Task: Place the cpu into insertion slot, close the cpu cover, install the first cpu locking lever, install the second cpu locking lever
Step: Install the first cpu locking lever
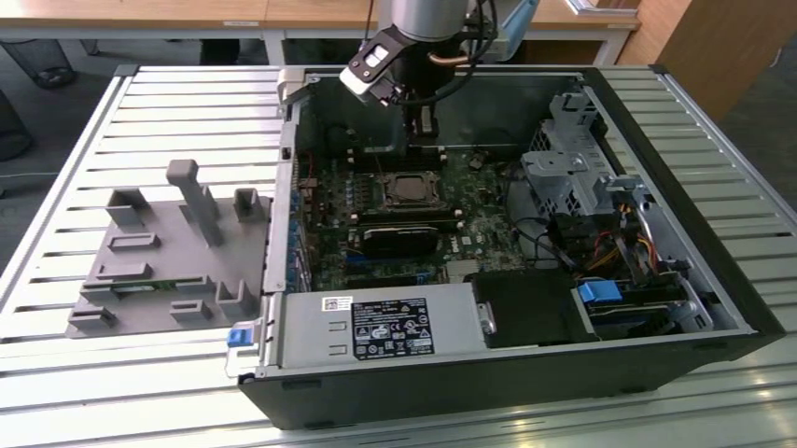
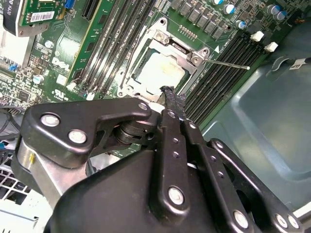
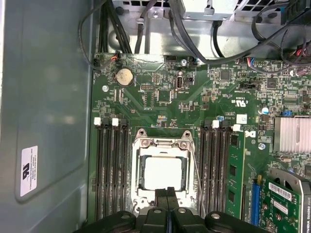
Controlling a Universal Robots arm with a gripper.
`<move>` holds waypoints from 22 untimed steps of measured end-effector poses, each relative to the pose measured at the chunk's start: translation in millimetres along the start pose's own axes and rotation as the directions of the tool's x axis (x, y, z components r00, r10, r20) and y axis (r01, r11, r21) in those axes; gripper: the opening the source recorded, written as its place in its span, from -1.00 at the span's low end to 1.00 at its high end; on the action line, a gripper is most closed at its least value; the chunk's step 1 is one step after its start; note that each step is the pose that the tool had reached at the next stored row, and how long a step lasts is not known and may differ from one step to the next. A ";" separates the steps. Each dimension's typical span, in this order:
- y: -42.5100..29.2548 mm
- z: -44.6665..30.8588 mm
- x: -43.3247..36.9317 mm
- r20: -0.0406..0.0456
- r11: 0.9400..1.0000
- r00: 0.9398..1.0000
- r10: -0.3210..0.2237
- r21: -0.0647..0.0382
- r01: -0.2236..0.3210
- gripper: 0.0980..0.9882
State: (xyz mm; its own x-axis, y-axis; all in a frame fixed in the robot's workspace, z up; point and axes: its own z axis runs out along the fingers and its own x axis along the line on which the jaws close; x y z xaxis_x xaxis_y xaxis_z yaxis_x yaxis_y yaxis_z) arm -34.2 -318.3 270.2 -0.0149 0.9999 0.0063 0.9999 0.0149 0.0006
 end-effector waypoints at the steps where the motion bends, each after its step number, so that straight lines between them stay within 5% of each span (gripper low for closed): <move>1: 0.0 -0.4 0.0 0.000 1.000 1.000 0.000 0.000 0.000 -0.96; 22: 0.0 -9.6 0.1 0.000 1.000 1.000 0.000 0.000 0.000 -0.96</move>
State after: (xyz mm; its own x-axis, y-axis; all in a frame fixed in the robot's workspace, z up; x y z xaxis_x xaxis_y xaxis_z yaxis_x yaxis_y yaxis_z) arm -34.2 -318.3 279.7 -0.0149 0.9999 0.0063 0.9999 0.0149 0.0006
